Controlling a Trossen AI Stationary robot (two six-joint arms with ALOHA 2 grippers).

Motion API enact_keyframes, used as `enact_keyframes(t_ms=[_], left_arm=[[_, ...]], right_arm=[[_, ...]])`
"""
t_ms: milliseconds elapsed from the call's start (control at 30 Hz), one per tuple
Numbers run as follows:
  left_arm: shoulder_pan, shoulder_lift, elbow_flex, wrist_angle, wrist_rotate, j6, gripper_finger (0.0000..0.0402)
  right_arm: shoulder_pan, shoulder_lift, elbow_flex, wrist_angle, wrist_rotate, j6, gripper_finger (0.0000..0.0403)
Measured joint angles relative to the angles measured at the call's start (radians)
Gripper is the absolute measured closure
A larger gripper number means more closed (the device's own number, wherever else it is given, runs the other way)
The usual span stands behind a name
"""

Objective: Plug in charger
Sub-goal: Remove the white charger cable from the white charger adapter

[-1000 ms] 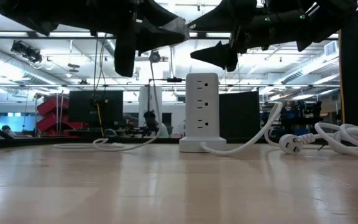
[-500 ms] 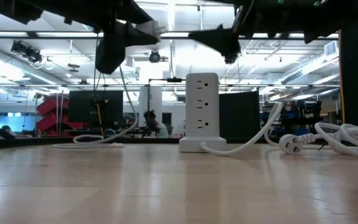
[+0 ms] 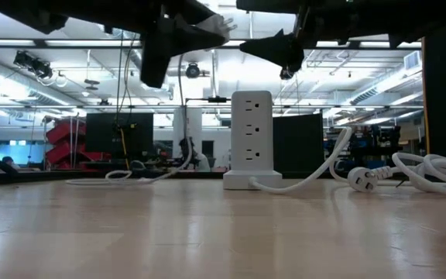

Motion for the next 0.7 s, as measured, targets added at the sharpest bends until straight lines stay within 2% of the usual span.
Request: enact_keyframes(t_ms=[300, 500, 700], left_arm=[[0.022, 0.119, 0.125, 0.000, 0.009, 0.030, 0.0270], [0.022, 0.196, 0.206, -0.001, -0.013, 0.058, 0.0270], [0.005, 0.217, 0.210, -0.001, -0.172, 0.109, 0.0270]], right_arm=[[-0.041, 0.000, -0.001, -0.007, 0.035, -0.006, 0.0009], [-0.054, 0.000, -0.001, -0.047, 0.041, -0.005, 0.0036], [-0.054, 0.000, -0.002, -0.059, 0.050, -0.007, 0.0097]])
